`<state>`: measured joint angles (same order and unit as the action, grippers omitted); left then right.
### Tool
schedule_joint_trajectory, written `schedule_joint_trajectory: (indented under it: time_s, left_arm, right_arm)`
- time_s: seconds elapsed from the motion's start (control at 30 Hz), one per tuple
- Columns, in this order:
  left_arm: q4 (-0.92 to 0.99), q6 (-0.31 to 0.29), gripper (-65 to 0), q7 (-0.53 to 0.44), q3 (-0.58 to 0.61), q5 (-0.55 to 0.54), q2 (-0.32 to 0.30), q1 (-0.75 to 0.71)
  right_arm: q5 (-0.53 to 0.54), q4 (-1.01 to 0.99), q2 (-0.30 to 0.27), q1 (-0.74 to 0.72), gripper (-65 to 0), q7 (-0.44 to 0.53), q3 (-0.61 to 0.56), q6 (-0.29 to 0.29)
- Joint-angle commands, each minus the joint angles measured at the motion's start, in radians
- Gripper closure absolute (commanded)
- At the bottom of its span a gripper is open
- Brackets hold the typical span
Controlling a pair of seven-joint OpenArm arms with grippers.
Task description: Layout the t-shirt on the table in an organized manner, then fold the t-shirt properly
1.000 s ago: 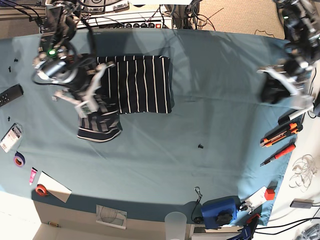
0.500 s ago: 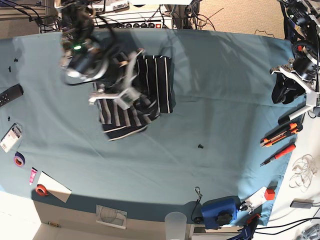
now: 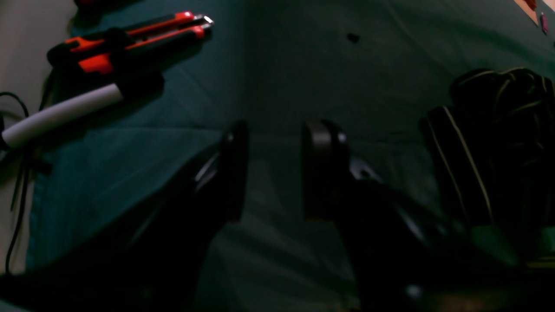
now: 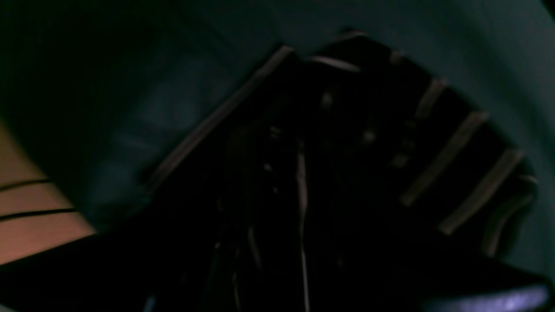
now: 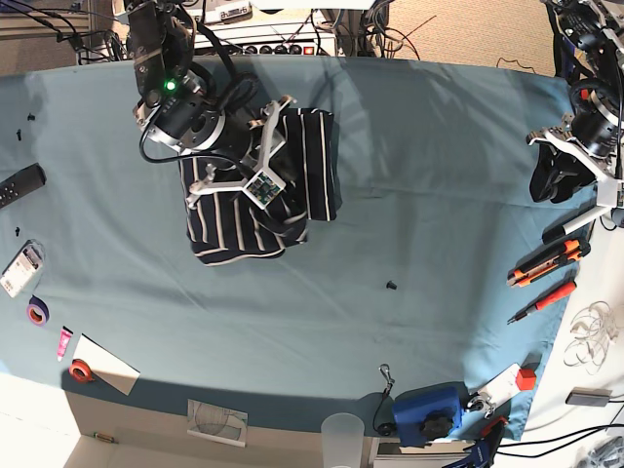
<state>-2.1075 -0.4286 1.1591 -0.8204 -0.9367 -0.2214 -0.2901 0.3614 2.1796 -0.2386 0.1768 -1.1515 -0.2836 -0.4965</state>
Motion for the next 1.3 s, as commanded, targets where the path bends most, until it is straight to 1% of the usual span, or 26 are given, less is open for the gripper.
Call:
schedule_joint_trajectory:
  time_s: [0.0, 0.07, 0.13, 0.27, 0.33, 0.4, 0.47, 0.53, 0.6, 0.7, 0.77, 0.8, 0.9, 0.97, 1.1, 1.27]
  left_arm:
    - [-0.016, -0.018, -21.5, -0.023, -0.002, -0.034, -0.011, 0.002]
    - [-0.016, -0.018, -21.5, -0.024, 0.008, -0.045, -0.011, 0.002]
    - [-0.016, -0.018, -21.5, -0.024, 0.023, -0.044, -0.011, 0.002]
    - [-0.016, -0.018, -21.5, -0.026, 0.058, -0.044, -0.011, 0.002]
    - [-0.016, -0.018, -21.5, -0.026, 0.080, -0.044, -0.011, 0.002]
    - [-0.016, -0.018, -21.5, -0.026, 0.098, -0.044, -0.011, 0.002]
    - [-0.016, -0.018, -21.5, -0.026, 0.107, -0.044, -0.011, 0.002]
    - [-0.016, -0.018, -21.5, -0.026, 0.108, -0.044, -0.011, 0.002]
    - [-0.016, -0.018, -21.5, -0.026, 0.108, -0.044, -0.011, 0.002]
    - [-0.016, -0.018, -21.5, -0.034, 0.108, -0.046, -0.011, 0.002]
    - [-0.016, -0.019, -21.5, -0.034, 0.108, -0.059, -0.011, 0.003]
    - [-0.016, -0.019, -21.5, -0.034, 0.109, -0.068, -0.011, 0.003]
    - [-0.016, -0.044, -21.5, -0.034, 0.111, -0.075, -0.005, 0.005]
    - [-0.016, -0.043, -21.5, -0.034, 0.111, -0.078, 0.004, 0.005]
    - [-0.016, -0.044, -21.5, -0.033, 0.111, -0.078, 0.025, 0.005]
    - [-0.016, -0.044, -21.5, -0.034, 0.111, -0.078, 0.030, 0.005]
  right_arm:
    - [0.047, 0.018, -0.005, -0.012, -19.4, 0.021, 0.001, -0.004]
    - [0.114, 0.018, -0.004, -0.011, -19.4, 0.023, 0.001, -0.026]
    - [0.154, 0.018, 0.003, -0.011, -19.4, 0.023, 0.001, -0.061]
    - [0.239, 0.018, 0.038, -0.019, -19.4, 0.032, 0.003, -0.129]
    - [0.272, 0.018, 0.063, -0.032, -19.4, 0.042, 0.005, -0.142]
    - [0.265, 0.019, 0.091, -0.054, -19.4, 0.046, 0.027, -0.143]
    - [0.241, 0.019, 0.123, -0.075, -19.4, 0.050, 0.094, -0.140]
    - [0.235, 0.018, 0.145, -0.089, -19.3, 0.053, 0.200, -0.126]
    - [0.223, 0.018, 0.146, -0.091, -19.1, 0.051, 0.323, -0.098]
    - [0.219, -0.007, 0.144, -0.081, -17.5, -0.005, 0.480, -0.091]
    - [0.254, -0.049, 0.144, -0.061, -17.5, -0.029, 0.532, -0.098]
    - [0.276, -0.071, 0.144, -0.051, -17.5, -0.034, 0.536, -0.104]
    - [0.303, -0.132, 0.145, -0.040, -17.5, -0.039, 0.502, -0.134]
    - [0.292, -0.167, 0.145, -0.042, -17.5, -0.037, 0.457, -0.135]
    - [0.210, -0.259, 0.145, -0.041, -17.5, -0.028, 0.331, -0.135]
    - [0.199, -0.362, 0.145, -0.042, -17.4, 0.039, 0.160, -0.134]
